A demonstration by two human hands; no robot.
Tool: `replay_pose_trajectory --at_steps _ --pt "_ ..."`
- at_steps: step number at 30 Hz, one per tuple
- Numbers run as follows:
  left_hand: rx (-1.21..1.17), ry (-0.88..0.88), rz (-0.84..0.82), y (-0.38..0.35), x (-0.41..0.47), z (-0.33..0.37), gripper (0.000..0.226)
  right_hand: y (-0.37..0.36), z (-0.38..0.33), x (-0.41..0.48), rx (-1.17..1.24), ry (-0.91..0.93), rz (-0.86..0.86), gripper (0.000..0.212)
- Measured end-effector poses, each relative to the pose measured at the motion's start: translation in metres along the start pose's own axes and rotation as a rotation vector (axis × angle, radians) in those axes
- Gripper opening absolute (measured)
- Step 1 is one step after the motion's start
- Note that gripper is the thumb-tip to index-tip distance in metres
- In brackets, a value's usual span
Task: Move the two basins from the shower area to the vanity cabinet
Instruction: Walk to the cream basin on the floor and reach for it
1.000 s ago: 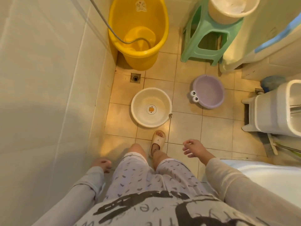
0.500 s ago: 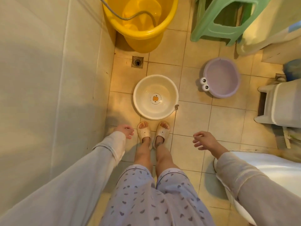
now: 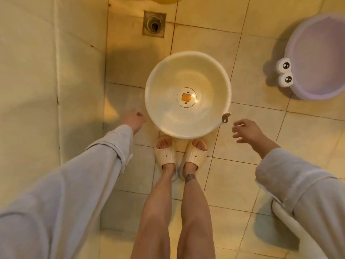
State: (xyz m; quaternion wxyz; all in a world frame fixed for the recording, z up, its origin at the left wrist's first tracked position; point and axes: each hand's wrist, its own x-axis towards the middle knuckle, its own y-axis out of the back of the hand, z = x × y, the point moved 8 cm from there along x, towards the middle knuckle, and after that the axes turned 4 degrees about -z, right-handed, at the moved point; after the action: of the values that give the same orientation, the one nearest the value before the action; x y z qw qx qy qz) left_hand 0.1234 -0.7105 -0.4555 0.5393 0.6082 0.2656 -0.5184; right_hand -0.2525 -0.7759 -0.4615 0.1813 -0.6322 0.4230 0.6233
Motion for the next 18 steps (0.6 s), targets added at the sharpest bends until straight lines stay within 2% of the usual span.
replay_pose_trajectory --at_steps 3,6,9,12,18 --pt "-0.015 0.030 0.063 -0.008 0.059 0.006 0.040 0.004 -0.018 0.067 -0.131 0.058 0.121 0.051" --pt "-0.035 0.041 0.048 -0.023 0.107 0.008 0.049 0.007 -0.031 0.118 -0.190 0.066 0.219 0.062" --pt "-0.062 0.051 0.022 -0.035 0.133 0.007 0.051 -0.001 -0.033 0.147 -0.160 0.040 0.153 0.060" --pt "-0.213 0.060 -0.009 -0.039 0.140 0.002 0.049 -0.003 -0.030 0.152 -0.135 0.027 0.097 0.051" --pt "-0.287 0.090 0.046 -0.012 0.081 -0.008 0.045 0.004 -0.018 0.088 -0.105 -0.011 0.035 0.040"
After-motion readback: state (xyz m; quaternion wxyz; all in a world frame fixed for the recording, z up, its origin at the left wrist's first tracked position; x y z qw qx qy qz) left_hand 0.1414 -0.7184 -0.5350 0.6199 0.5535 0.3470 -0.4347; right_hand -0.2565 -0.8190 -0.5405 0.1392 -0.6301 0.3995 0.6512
